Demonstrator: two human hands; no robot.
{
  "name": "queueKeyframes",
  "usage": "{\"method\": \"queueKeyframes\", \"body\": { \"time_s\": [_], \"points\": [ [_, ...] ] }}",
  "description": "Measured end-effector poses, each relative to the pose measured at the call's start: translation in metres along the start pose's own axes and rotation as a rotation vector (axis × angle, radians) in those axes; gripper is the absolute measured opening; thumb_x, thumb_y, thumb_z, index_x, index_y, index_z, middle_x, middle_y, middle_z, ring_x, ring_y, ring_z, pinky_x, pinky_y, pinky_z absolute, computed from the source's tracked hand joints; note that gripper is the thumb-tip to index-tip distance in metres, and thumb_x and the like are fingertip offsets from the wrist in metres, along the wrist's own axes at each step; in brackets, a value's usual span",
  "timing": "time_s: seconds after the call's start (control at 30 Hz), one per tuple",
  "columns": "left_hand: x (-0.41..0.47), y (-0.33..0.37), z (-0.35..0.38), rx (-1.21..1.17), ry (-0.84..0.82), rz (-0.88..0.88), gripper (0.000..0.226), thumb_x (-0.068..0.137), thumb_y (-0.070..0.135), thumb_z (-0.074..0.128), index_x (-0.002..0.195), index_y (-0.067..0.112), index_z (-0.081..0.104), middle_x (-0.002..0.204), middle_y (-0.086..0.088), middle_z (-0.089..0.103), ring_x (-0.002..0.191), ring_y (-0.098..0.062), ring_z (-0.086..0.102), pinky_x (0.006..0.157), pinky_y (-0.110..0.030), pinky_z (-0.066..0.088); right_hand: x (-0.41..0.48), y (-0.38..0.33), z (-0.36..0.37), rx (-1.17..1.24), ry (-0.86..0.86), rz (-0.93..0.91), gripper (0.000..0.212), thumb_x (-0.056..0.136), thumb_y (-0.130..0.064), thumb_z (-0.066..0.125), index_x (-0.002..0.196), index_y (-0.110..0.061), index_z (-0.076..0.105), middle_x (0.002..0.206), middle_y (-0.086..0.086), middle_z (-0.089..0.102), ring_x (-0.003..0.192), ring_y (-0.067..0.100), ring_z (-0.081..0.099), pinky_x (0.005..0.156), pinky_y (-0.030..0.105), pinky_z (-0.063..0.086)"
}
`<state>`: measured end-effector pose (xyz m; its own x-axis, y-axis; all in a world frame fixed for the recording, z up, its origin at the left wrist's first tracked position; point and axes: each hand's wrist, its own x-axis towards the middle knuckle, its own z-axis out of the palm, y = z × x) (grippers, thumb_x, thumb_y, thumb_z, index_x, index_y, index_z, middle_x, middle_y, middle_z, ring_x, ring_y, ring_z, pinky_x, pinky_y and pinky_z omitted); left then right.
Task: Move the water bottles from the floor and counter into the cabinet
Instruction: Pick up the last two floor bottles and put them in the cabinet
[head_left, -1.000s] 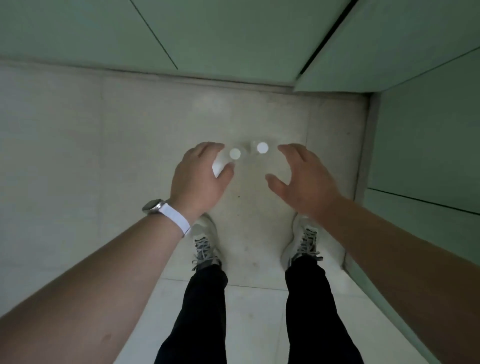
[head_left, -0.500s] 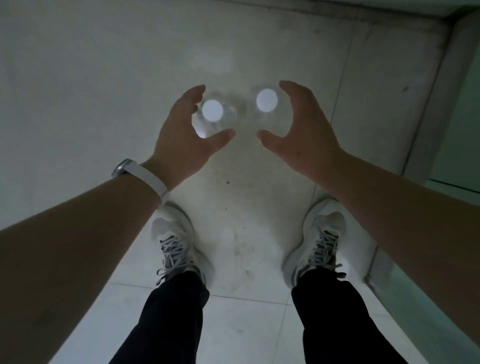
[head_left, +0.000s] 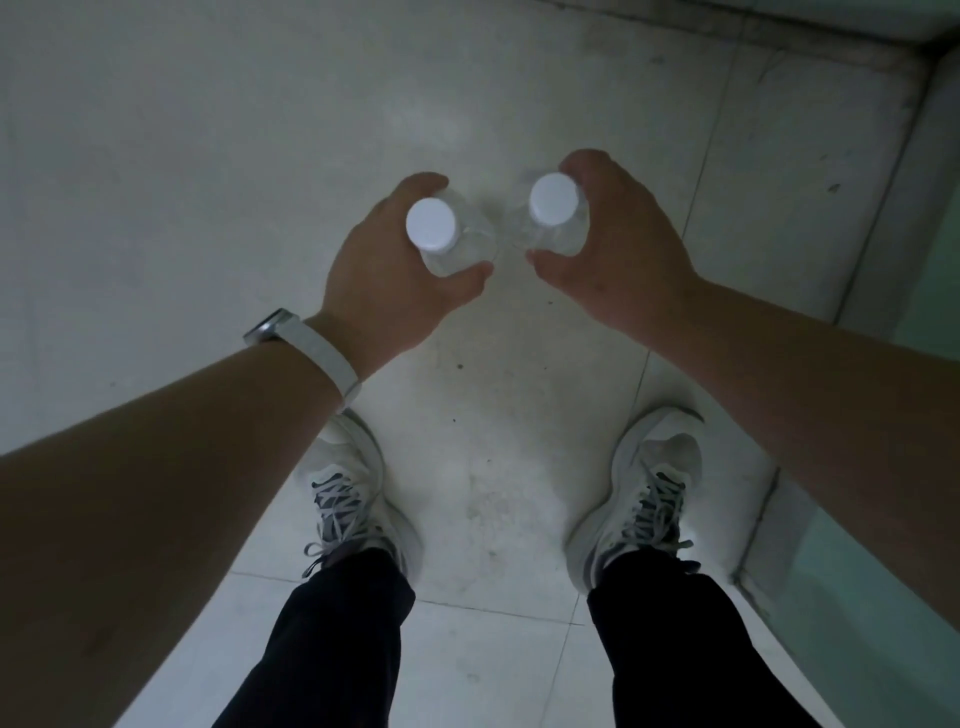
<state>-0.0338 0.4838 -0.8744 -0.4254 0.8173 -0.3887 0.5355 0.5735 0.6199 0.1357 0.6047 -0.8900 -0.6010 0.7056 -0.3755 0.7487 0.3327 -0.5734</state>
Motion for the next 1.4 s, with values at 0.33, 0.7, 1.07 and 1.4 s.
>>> {"method": "queueKeyframes", "body": {
  "time_s": [0.33, 0.7, 1.07, 1.4],
  "points": [
    [-0.068, 0.042, -0.078, -0.23, 0.049, -0.099, 0.063, 0.071, 0.031, 0.089, 0.117, 0.025, 0.047, 0.1, 0.019, 0.059, 0.087, 0.011, 0.059, 0.076, -0.004, 0.042, -0.075, -0.068, -0.075, 0.079, 0.006, 0.025, 0.068, 0.073, -0.037, 0.079, 0.13, -0.014, 0.047, 0.12, 0.005, 0.057, 0.109, 0.027, 0.055, 0.092, 0.042, 0.048],
    [-0.142, 0.132, -0.216, -0.299, 0.178, -0.096, 0.069, 0.066, 0.036, 0.088, 0.126, 0.019, 0.057, 0.121, 0.003, 0.061, 0.108, -0.008, 0.057, 0.091, -0.012, 0.041, -0.145, -0.193, -0.198, 0.086, 0.01, 0.074, 0.067, 0.077, -0.033, 0.077, 0.134, -0.02, 0.044, 0.129, -0.002, 0.052, 0.113, 0.016, 0.049, 0.083, 0.021, 0.033],
    [-0.234, 0.205, -0.389, -0.338, 0.335, -0.084, 0.069, 0.055, 0.062, 0.076, 0.113, 0.031, 0.052, 0.096, 0.021, 0.06, 0.09, -0.014, 0.062, 0.082, -0.031, 0.054, -0.187, -0.368, -0.315, 0.095, 0.068, -0.122, 0.064, 0.075, -0.034, 0.08, 0.128, -0.017, 0.046, 0.12, -0.003, 0.049, 0.098, 0.007, 0.044, 0.073, 0.019, 0.032],
    [-0.323, 0.244, -0.496, -0.469, 0.521, -0.103, 0.066, 0.052, 0.059, 0.075, 0.111, 0.04, 0.052, 0.103, 0.02, 0.062, 0.097, -0.014, 0.062, 0.089, -0.027, 0.049, -0.233, -0.489, -0.385, 0.119, -0.019, -0.319, 0.065, 0.072, -0.037, 0.081, 0.126, -0.023, 0.047, 0.119, -0.005, 0.052, 0.102, 0.011, 0.052, 0.089, 0.032, 0.047]
  ]
}}
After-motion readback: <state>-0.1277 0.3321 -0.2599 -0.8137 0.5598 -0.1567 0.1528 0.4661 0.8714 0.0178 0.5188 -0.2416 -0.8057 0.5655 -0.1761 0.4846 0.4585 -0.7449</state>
